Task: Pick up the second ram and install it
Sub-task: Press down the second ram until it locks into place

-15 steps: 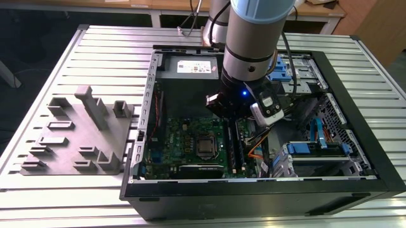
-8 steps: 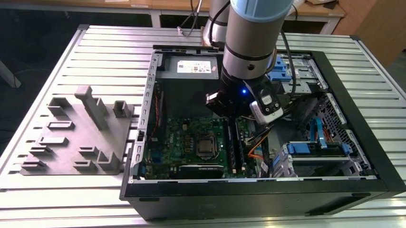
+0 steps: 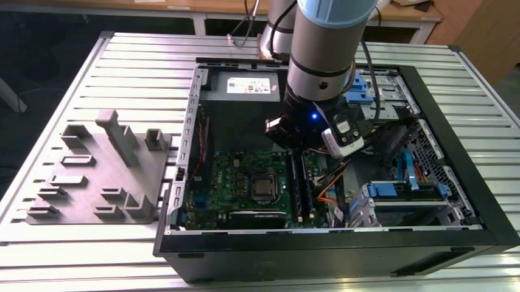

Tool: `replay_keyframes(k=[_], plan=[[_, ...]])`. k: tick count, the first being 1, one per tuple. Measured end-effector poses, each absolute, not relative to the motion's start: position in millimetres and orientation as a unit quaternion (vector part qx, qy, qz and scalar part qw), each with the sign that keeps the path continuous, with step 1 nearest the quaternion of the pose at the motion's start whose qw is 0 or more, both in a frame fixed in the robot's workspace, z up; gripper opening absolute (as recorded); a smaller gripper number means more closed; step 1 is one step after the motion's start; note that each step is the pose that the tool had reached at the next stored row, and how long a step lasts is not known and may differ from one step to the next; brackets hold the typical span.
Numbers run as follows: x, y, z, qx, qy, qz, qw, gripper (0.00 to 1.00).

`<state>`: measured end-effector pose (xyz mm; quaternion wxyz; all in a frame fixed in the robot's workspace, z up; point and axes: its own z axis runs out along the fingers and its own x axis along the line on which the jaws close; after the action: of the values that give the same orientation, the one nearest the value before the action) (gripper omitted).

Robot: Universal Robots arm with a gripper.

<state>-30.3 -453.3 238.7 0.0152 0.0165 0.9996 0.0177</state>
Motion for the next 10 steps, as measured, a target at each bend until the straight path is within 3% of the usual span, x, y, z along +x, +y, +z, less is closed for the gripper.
replay_keyframes(k=[10], plan=[[-30.3, -443.6, 235.3, 0.017, 1.0, 0.021, 0.015, 0.07]])
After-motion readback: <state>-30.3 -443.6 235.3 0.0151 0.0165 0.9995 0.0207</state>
